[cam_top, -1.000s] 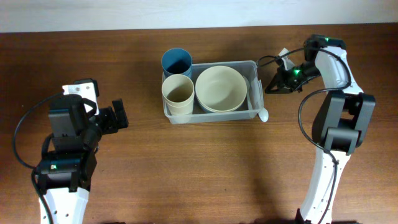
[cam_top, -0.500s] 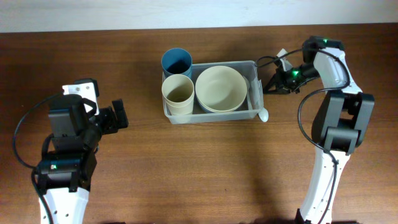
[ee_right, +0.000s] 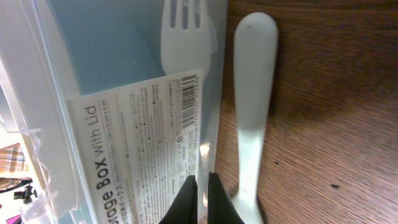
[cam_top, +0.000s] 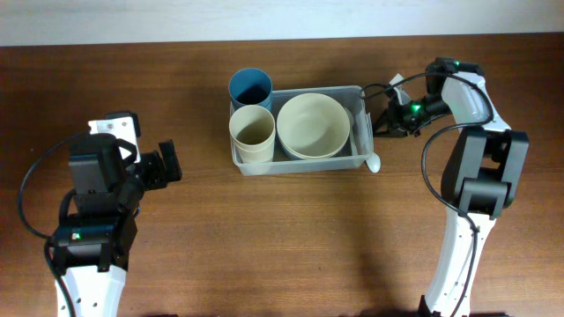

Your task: Pack container

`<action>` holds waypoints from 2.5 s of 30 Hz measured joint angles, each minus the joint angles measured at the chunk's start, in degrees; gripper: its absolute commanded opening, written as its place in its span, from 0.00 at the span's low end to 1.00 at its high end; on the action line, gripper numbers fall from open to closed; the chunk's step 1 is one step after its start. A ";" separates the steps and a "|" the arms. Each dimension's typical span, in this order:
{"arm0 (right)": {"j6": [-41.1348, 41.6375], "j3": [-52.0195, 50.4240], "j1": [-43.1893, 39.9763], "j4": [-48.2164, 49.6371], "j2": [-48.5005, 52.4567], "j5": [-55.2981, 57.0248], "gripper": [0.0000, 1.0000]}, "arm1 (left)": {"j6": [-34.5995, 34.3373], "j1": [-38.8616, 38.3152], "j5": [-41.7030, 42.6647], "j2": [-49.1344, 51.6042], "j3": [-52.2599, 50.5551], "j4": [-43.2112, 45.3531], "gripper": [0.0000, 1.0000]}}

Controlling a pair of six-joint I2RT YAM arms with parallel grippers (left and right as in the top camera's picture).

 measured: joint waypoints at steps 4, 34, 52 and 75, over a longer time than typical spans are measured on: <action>0.00 0.00 0.90 0.09 0.00 -0.04 0.04 | -0.02 0.00 0.00 0.00 0.00 0.00 1.00; 0.00 -0.07 3.61 1.36 0.00 0.02 0.04 | 0.00 0.00 0.00 0.00 0.00 0.00 1.00; 1.55 -0.07 3.93 3.87 0.00 3.80 0.04 | -0.02 0.00 0.00 0.00 0.00 0.00 1.00; 2.29 -0.26 3.93 4.13 1.42 6.34 0.04 | 0.00 0.00 0.00 0.00 0.00 0.00 1.00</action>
